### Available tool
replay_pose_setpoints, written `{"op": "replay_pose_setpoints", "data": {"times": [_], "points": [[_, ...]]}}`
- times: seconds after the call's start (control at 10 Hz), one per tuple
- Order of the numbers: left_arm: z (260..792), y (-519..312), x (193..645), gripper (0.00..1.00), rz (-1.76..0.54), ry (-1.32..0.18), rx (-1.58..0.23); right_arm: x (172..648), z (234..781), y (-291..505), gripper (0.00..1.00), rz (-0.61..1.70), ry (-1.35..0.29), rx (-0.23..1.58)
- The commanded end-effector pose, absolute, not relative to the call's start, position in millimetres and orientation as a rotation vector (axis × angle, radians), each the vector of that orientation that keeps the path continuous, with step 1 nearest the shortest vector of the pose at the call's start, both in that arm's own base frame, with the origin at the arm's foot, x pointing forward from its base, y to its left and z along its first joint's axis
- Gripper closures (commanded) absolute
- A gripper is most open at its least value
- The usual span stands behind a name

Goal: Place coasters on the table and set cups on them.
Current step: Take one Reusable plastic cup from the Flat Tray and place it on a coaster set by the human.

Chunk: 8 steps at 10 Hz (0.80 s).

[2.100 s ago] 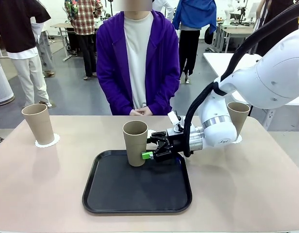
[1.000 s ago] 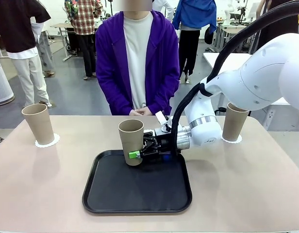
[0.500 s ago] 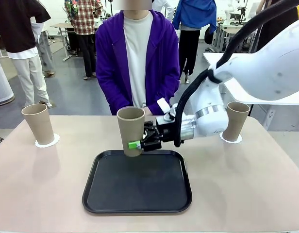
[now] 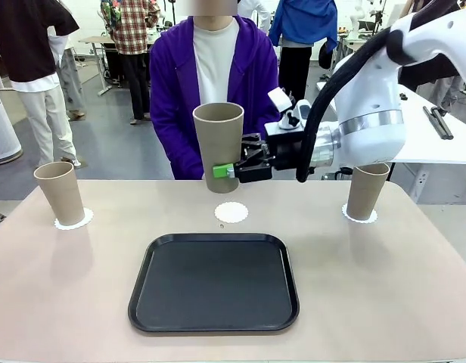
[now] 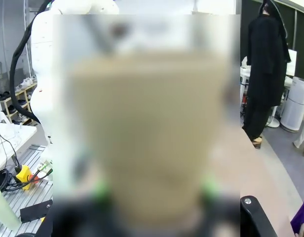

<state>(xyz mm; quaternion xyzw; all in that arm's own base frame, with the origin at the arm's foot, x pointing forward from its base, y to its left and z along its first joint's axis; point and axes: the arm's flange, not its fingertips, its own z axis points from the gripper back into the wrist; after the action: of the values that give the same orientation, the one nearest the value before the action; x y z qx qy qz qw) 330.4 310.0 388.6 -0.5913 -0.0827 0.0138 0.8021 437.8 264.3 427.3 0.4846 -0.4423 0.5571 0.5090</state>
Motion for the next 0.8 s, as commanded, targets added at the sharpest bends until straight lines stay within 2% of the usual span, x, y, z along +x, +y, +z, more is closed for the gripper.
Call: {"op": "replay_pose_setpoints", "data": {"times": [0.0,0.1,0.4,0.5,0.7], "points": [[390,310,329,0.00,0.033,-0.180,-1.265,430,412,266,1.00,1.343,-0.998,1.150],[390,310,329,0.00,0.033,-0.180,-1.265,438,427,264,1.00,1.342,-1.066,1.167],[390,310,329,0.00,0.033,-0.180,-1.265,438,427,264,1.00,1.342,-1.066,1.167],[390,310,329,0.00,0.033,-0.180,-1.265,437,424,263,0.19,1.339,-1.057,1.161],[390,310,329,0.00,0.033,-0.180,-1.265,499,408,243,0.19,1.325,-1.030,1.138]]}}
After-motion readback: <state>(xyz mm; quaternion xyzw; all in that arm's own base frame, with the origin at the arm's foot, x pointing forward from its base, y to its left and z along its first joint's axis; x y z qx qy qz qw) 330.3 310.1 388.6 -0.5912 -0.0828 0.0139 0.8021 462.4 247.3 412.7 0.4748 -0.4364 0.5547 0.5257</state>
